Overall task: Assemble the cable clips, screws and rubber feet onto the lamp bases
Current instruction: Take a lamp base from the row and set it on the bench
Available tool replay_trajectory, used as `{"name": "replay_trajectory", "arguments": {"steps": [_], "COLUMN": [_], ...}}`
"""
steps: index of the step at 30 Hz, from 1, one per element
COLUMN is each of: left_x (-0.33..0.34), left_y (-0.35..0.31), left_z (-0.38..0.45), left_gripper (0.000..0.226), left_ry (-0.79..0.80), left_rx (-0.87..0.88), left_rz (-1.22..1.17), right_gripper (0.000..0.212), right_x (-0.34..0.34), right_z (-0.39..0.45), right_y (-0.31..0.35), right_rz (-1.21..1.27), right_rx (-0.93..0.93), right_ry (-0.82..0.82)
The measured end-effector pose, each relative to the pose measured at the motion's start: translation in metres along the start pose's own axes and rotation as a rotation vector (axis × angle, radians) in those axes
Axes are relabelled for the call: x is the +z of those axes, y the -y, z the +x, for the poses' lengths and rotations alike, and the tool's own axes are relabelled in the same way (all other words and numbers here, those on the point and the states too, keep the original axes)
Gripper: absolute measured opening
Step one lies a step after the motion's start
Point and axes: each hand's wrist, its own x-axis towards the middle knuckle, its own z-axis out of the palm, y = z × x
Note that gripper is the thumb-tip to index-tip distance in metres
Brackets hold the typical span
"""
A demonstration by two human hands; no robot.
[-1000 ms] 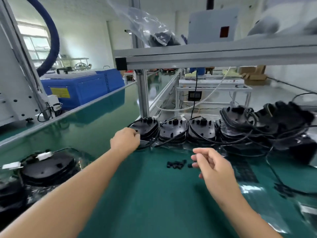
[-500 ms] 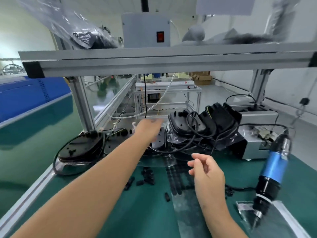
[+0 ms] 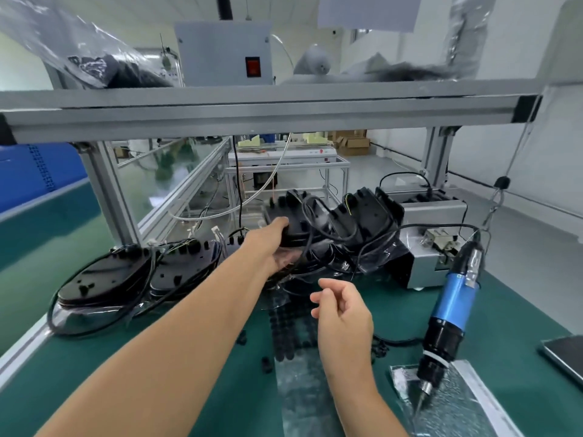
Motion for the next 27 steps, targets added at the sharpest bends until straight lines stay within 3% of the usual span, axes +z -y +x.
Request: {"name": "replay_trajectory", "arguments": {"steps": [6, 9, 13, 16, 20, 24, 27], "left_x": [-0.07, -0.106, -0.133, -0.144, -0.161, -0.174, -0.177], "left_y": [-0.02, -0.015, 0.013, 0.04, 0.074, 0.098, 0.111], "left_z": [-0.043, -0.08, -0.133, -0.17, -0.213, -0.228, -0.229], "left_gripper": [0.032, 0.029, 0.031, 0.031, 0.058, 0.084, 0.088], "left_ry": [-0.216, -0.187, -0.12, -0.079, 0.013, 0.089, 0.084], "left_rx": [0.15, 0.139, 0.155, 0.173, 0.117, -0.086, -0.088], "left_rz": [-0.046, -0.007, 0.084, 0.097, 0.113, 0.023, -0.008], "right_gripper": [0.02, 0.015, 0.084, 0.115, 0.111, 0.092, 0.084], "right_x": [-0.001, 0.004, 0.016, 0.02, 0.018, 0.015, 0.012], "right_z": [-0.004, -0.01, -0.025, -0.034, -0.044, -0.043, -0.049], "right_y": [0.005, 0.018, 0.036, 0.04, 0.045, 0.033, 0.028], "right_rz": [-0.002, 0.047, -0.029, -0.066, -0.219, -0.452, -0.476], "right_rx": [0.027, 0.108, 0.075, 0.162, 0.304, 0.281, 0.302], "right_ry": [0.024, 0.217, 0.472, 0.57, 0.711, 0.561, 0.579]}}
